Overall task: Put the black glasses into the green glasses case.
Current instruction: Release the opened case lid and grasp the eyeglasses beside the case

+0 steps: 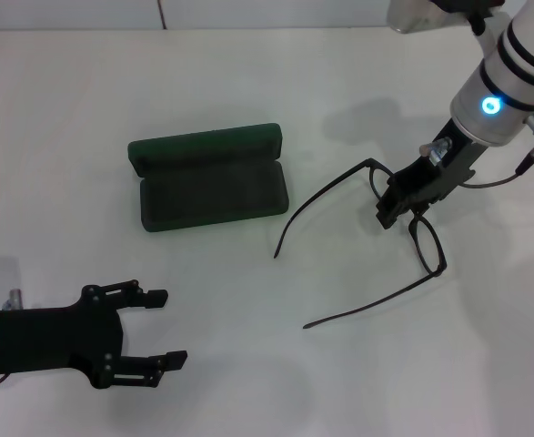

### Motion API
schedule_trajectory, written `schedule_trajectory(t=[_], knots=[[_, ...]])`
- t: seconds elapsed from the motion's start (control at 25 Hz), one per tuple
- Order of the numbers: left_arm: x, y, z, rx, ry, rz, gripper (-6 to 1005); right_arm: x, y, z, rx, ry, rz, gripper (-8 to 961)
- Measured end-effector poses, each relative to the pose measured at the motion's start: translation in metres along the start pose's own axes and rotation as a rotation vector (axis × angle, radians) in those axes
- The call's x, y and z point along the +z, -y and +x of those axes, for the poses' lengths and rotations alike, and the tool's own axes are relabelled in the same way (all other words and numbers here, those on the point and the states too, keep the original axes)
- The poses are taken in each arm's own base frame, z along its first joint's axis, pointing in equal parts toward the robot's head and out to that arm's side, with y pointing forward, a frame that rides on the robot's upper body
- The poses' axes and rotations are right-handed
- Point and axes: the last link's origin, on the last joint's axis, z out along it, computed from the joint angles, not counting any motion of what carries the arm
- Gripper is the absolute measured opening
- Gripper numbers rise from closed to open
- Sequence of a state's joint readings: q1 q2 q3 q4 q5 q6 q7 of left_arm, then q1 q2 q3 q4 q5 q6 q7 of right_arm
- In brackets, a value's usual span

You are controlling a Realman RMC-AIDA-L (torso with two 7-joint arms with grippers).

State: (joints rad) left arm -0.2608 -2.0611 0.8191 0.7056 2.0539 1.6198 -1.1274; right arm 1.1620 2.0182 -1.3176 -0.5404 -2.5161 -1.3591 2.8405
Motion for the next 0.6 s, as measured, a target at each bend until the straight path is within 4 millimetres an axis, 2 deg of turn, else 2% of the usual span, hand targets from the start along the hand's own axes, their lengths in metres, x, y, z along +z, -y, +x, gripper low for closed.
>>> schedule_trajectory(t=[0.48,0.6], knots=[[0.0004,0.0001,0.0004,0.0,-0.001,-0.001,853,0.0008,0.0013,-0.0007,0.0,0.006,0.008,376],[0.0004,0.0002,0.0005,-0.002,-0.001,-0.001,848,-0.0001,0.0018,-0.0012,-0.001,0.008,0.011,173]])
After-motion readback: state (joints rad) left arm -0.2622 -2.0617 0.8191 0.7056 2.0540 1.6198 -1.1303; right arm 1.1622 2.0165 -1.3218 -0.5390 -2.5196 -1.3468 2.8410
